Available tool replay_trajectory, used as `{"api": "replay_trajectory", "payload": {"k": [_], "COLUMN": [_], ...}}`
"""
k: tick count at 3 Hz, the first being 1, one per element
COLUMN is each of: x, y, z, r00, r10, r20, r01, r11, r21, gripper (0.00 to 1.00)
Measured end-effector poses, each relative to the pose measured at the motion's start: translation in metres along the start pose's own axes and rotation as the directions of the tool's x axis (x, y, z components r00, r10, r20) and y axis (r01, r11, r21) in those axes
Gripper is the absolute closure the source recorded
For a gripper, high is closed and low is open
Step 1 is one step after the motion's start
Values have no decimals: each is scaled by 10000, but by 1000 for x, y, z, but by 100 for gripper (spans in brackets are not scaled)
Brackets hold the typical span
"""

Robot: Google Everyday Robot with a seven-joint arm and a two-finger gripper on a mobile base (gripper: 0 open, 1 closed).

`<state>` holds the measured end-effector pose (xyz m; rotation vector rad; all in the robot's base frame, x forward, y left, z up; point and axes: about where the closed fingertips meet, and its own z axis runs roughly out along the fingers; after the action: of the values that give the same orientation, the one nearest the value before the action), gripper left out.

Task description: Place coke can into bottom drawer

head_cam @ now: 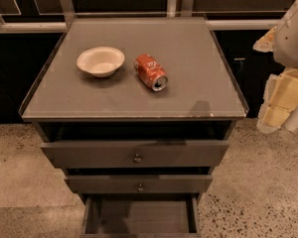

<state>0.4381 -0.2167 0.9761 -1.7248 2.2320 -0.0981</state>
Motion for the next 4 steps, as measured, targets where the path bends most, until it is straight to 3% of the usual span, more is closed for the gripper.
{"api": "replay_trajectory", "payload": {"k": [1,2,3,4], "x": [-3,-18,-55,-89], "y": [-2,-26,-75,-115], "z": [-1,3,19,34], "r00": [9999,9953,9681,9167], "r10": [-55,-39,304,799], "r20": [93,972,2485,3916], "r01": [53,-28,-676,-1511], "r11": [9999,9976,9875,9764], "r21": [151,692,1425,1545], "gripper": [0,0,0,0]}}
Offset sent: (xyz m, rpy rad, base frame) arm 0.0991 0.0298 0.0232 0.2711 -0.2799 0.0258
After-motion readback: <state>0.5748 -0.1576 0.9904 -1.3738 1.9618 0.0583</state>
